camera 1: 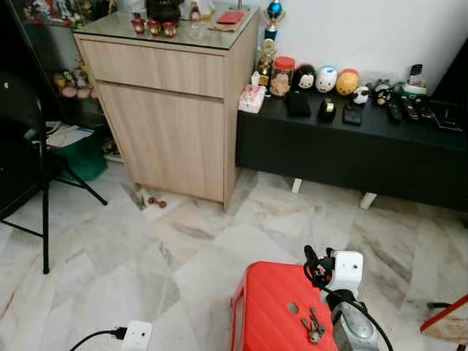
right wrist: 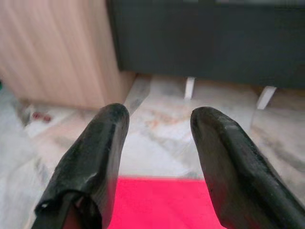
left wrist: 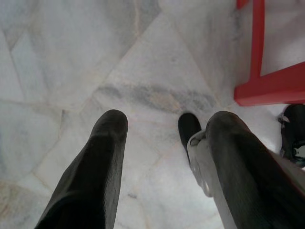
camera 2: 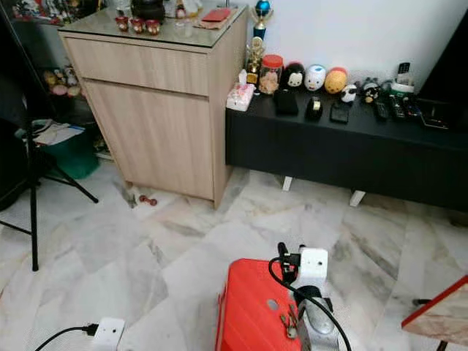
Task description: Hang keys on a hook
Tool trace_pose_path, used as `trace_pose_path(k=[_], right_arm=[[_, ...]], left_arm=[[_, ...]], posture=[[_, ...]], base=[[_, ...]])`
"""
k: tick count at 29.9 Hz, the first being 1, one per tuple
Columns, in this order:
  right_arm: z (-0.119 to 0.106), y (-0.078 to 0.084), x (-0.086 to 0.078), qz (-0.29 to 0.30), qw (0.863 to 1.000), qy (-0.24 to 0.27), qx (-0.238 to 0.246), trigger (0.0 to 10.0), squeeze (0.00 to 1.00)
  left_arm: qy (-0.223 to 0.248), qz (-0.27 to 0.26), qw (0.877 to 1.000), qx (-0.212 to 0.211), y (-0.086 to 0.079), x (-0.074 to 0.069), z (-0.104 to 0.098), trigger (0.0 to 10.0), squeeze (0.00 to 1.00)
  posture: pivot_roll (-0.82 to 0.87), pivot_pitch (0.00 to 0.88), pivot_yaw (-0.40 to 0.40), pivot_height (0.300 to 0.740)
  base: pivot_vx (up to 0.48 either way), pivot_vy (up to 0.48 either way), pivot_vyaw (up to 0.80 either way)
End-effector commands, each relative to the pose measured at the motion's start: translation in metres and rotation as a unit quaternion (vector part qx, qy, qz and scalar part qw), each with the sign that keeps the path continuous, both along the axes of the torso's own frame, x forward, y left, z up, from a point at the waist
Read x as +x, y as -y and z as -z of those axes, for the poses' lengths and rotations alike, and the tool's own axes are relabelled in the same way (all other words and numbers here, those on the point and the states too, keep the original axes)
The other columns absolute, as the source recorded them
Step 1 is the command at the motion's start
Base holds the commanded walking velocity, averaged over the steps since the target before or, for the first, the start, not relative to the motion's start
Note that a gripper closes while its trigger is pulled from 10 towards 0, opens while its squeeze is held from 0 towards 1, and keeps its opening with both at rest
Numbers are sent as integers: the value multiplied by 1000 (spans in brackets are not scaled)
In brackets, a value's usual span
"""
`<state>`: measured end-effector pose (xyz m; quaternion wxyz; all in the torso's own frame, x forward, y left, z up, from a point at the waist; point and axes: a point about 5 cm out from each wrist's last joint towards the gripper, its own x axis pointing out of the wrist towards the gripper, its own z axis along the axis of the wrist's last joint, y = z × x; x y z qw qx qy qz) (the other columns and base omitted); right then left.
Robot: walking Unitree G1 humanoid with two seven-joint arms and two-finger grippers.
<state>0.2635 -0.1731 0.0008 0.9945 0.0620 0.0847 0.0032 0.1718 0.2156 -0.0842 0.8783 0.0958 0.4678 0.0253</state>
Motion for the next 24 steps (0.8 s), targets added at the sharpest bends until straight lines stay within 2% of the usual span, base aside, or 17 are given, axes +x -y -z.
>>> trace_pose_path(k=[1, 4, 7, 9, 11, 16, 20, 24], right_arm=[[-9, 6, -1, 14, 999, 36, -13, 10000, 0], [-10, 5, -10, -1, 998, 51, -37, 10000, 0], [-4, 10, -21, 11, 998, 37, -41, 10000, 0], [-1, 14, -23, 26, 998, 26, -44, 10000, 0], [1, 15, -21, 30, 999, 15, -40, 10000, 0], [-2, 8, -15, 0, 998, 8, -68, 10000, 0], [-5, 4, -7, 2, 998, 6, -66, 10000, 0], [-6, 3, -6, 0, 998, 8, -66, 10000, 0]], left_arm=[[-3, 4, 1000, 5, 0, -1, 1, 10000, 0], [-2, 3, 1000, 6, 0, -1, 0, 10000, 0], [-2, 4, 1000, 8, -1, 0, 0, 10000, 0], [-2, 5, 1000, 8, -1, 0, 0, 10000, 0], [-3, 7, 1000, 9, -1, 0, 0, 10000, 0], [-3, 9, 1000, 8, 0, 1, 0, 10000, 0], [-4, 9, 1000, 8, 0, 0, 0, 10000, 0], [-5, 9, 1000, 8, 0, 0, 0, 10000, 0]], posture=[[14, 0, -58, 740], [8, 0, -53, 740], [1, 0, -50, 740], [-2, 0, -48, 740], [-3, 0, -45, 740], [0, 0, -46, 740], [0, 0, -44, 740], [2, 0, -45, 740]], base=[[0, 0, 0], [0, 0, 0], [0, 0, 0], [0, 0, 0], [0, 0, 0], [0, 0, 0], [0, 0, 0], [0, 0, 0]])
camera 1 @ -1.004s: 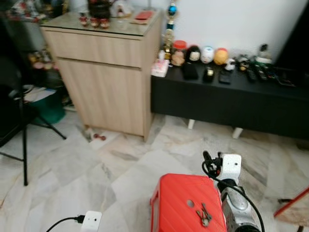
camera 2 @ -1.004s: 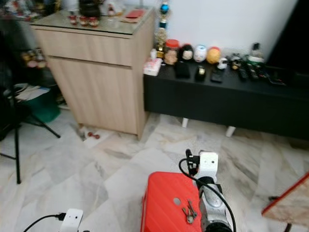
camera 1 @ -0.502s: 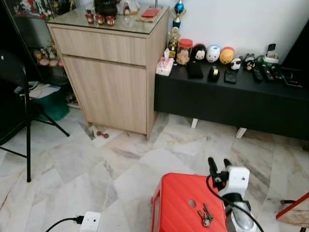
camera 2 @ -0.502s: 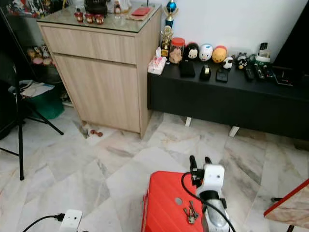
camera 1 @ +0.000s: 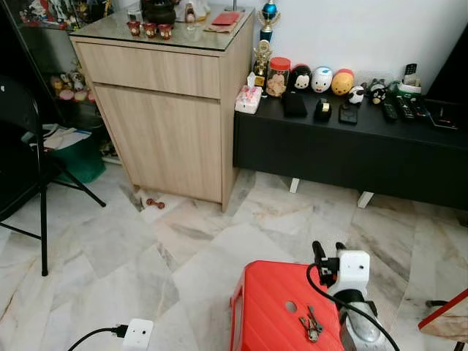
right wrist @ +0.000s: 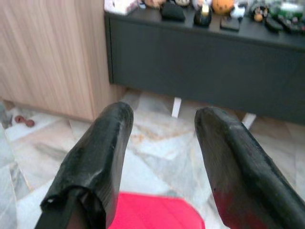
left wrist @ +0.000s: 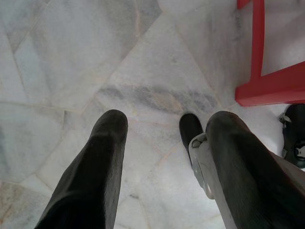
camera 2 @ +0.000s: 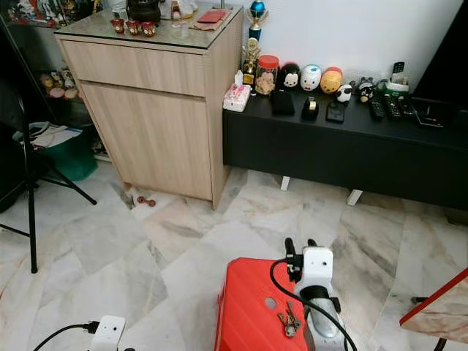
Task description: Hang keys on a hook
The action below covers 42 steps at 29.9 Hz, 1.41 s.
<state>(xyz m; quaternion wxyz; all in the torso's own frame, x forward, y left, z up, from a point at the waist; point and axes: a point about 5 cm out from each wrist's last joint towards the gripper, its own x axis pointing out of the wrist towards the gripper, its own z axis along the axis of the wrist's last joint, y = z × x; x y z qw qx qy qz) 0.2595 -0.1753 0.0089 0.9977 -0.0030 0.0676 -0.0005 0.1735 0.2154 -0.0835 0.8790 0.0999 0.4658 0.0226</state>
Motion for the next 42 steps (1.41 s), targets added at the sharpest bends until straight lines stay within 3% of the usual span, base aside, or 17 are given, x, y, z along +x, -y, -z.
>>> trace_pose_path(k=[1, 11, 23, 42], right_arm=[[2, 1, -1, 9, 1000, -10, 2, 10000, 0], [5, 9, 3, 51, 998, -36, 18, 10000, 0], [2, 8, 8, 53, 998, -40, 17, 10000, 0], [4, 10, 14, 66, 995, -73, 12, 10000, 0]], left_arm=[[-7, 4, 1000, 5, 0, -2, 1, 10000, 0], [-16, 10, 1000, 5, 1, -5, 3, 10000, 0], [-21, 9, 1000, 6, 0, -8, 4, 10000, 0], [-30, 8, 1000, 5, 0, -11, 6, 10000, 0]], posture=[[1, 0, -45, 740], [6, 0, -44, 740], [11, 0, -50, 662], [13, 0, -49, 662]], base=[[0, 0, 0], [0, 0, 0], [0, 0, 0], [0, 0, 0]])
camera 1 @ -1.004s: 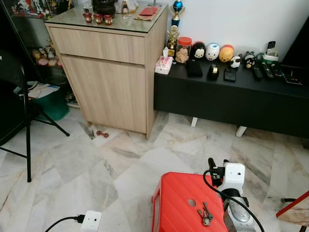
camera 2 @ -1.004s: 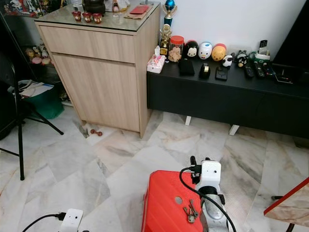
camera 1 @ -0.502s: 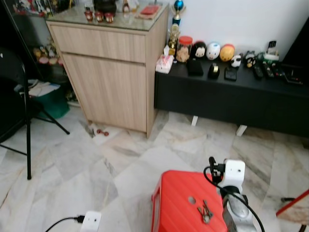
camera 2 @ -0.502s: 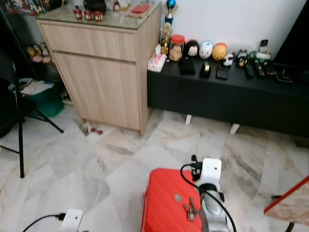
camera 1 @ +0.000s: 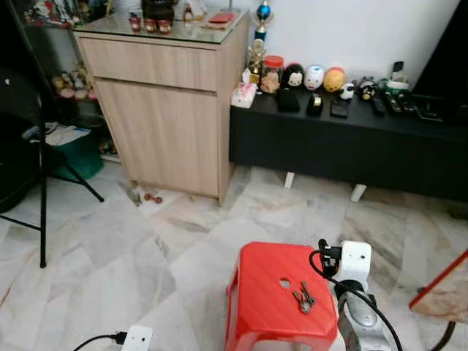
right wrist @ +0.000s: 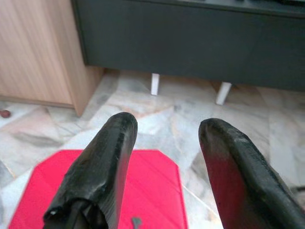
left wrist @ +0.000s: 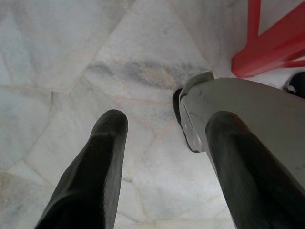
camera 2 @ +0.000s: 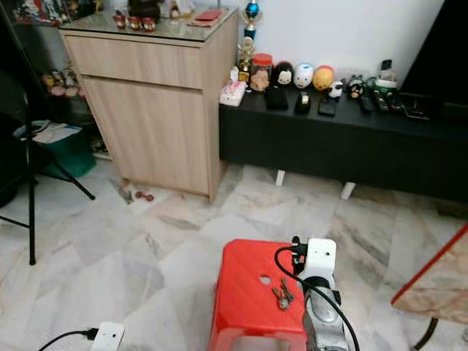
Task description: Hang keys on a hook
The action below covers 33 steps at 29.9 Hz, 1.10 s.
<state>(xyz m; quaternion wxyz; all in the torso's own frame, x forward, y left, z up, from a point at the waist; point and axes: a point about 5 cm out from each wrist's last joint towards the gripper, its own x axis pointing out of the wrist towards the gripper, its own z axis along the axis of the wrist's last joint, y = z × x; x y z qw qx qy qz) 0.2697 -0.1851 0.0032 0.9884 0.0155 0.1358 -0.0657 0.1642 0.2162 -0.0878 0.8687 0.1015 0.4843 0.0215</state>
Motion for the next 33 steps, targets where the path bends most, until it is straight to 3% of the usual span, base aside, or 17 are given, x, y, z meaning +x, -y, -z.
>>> trace_pose_path(k=[1, 24, 33], right_arm=[[-2, 0, 4, -1, 1000, -4, -2, 10000, 0], [4, -4, 4, -19, 999, -37, -12, 10000, 0], [16, -7, -2, -39, 995, -93, -25, 10000, 0]], left_arm=[[-9, 9, 1000, 3, 1, -2, 1, 10000, 0], [-17, 9, 1000, 3, -2, -5, 2, 10000, 0], [-26, 11, 999, -16, 1, -9, 4, 10000, 0]], posture=[[13, 0, -49, 662], [10, 0, -44, 653], [6, 0, -39, 653]], base=[[0, 0, 0], [0, 0, 0], [0, 0, 0]])
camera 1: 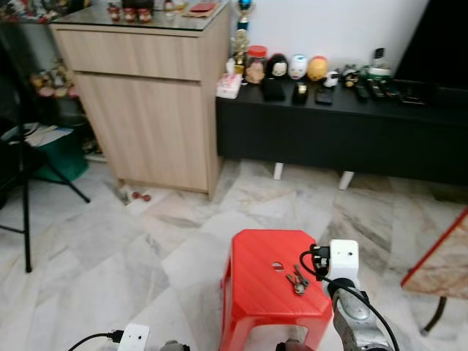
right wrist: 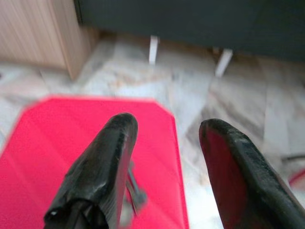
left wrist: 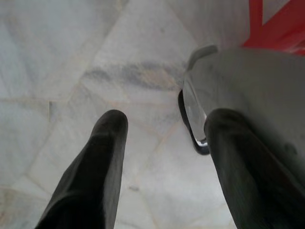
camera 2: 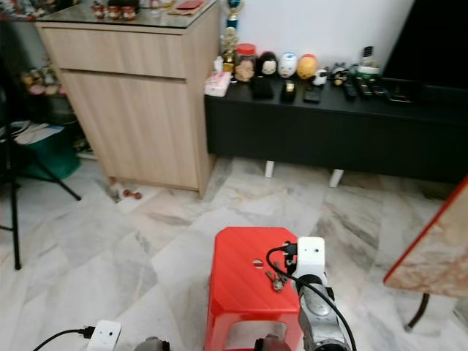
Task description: Hang keys on a hook
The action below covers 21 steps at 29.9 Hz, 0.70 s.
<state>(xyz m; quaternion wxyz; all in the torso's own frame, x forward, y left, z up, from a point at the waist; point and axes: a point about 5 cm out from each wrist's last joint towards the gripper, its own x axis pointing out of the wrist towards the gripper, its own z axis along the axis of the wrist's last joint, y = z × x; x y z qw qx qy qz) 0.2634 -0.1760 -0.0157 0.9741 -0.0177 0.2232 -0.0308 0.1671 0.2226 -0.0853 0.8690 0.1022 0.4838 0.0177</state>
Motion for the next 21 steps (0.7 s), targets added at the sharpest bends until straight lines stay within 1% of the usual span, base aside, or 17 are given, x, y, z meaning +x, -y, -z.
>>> trace_pose_path(k=[1, 4, 8, 16, 19, 21], right_arm=[[-2, 3, 4, 1, 1000, -6, -2, 10000, 0], [2, 1, 2, -9, 1000, -20, 2, 10000, 0], [3, -1, 1, -15, 1000, -23, 7, 10000, 0], [1, -7, 4, -30, 999, -14, 17, 10000, 0], [1, -7, 4, -37, 999, -15, 16, 10000, 0], [-1, -6, 4, -37, 999, -4, 4, 10000, 0]], left_arm=[[-27, 7, 999, -17, 8, -12, 7, 10000, 0], [-24, 3, 1000, -13, 7, -13, 7, 10000, 0], [-26, 6, 1000, -12, 7, -13, 7, 10000, 0], [-31, 13, 999, -12, 7, -15, 8, 10000, 0], [-32, 15, 999, -12, 7, -16, 8, 10000, 0], [-32, 16, 999, -12, 7, -16, 8, 10000, 0]], posture=[[6, 0, -39, 653], [10, 0, -37, 653], [12, 0, -37, 653], [10, 0, -35, 653], [11, 0, -35, 653], [13, 0, -37, 653]], base=[[0, 0, 0], [0, 0, 0], [0, 0, 0], [0, 0, 0], [0, 0, 0], [0, 0, 0]])
